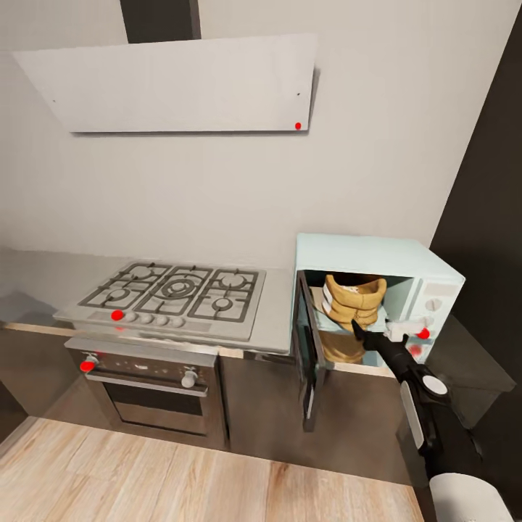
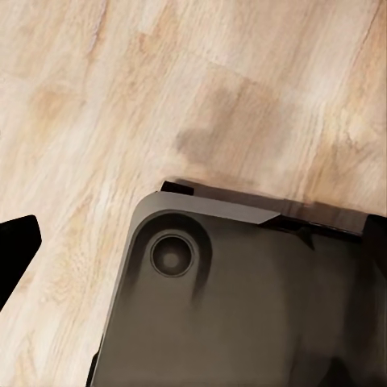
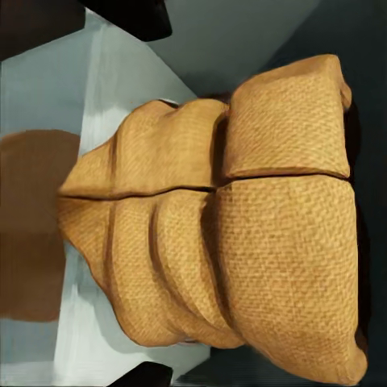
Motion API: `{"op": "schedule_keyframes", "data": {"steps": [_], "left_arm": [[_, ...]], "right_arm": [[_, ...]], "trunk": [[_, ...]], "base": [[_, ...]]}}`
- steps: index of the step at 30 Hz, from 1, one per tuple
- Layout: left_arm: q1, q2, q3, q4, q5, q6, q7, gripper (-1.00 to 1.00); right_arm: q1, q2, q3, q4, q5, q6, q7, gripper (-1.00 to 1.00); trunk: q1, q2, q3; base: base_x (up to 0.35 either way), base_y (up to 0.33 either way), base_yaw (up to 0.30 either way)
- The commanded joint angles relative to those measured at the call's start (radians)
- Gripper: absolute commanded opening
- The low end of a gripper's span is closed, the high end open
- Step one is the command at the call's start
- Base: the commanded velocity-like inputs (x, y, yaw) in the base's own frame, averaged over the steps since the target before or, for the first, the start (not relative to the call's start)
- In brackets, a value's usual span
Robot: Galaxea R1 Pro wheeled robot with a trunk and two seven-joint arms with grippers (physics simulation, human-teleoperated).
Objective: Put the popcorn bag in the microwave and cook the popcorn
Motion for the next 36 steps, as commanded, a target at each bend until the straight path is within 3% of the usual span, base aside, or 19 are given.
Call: {"op": "schedule_keyframes", "data": {"steps": [1, 4, 11, 13, 19, 36], "left_arm": [[0.0, -0.001, 0.003, 0.0, 0.0, -0.003, 0.0, 1.0], [0.0, 0.0, 0.003, 0.0, 0.0, -0.004, 0.0, 1.0], [0.0, 0.0, 0.003, 0.0, 0.002, -0.004, 0.0, 1.0], [0.0, 0.0, 0.003, 0.001, 0.002, -0.004, 0.0, 1.0], [0.0, 0.0, 0.004, 0.001, 0.002, -0.004, 0.0, 1.0], [0.0, 0.0, 0.004, 0.002, 0.003, 0.0, 0.0, 1.0]], "right_arm": [[-0.001, 0.001, -0.002, 0.006, 0.005, -0.022, 0.003, 1.0], [-0.001, 0.002, -0.001, 0.016, 0.005, -0.064, -0.021, 1.0], [-0.001, 0.005, 0.002, 0.018, 0.006, -0.073, -0.076, 1.0], [-0.001, 0.007, 0.014, 0.018, 0.031, -0.073, -0.082, 1.0], [-0.001, 0.01, 0.036, 0.016, 0.067, -0.068, -0.082, 1.0], [-0.001, 0.01, 0.037, 0.005, 0.069, -0.064, -0.079, 1.0]], "trunk": [[0.0, -0.001, -0.001], [0.0, -0.001, -0.001], [0.0, -0.001, -0.001], [0.0, -0.001, -0.001], [0.0, -0.001, -0.001], [0.0, -0.001, 0.001]], "base": [[0.0, 0.0, 0.0], [0.0, 0.0, 0.0], [0.048, 0.0, 0.0], [0.096, 0.0, 0.0], [0.111, 0.0, 0.014], [0.109, 0.0, 0.048]]}}
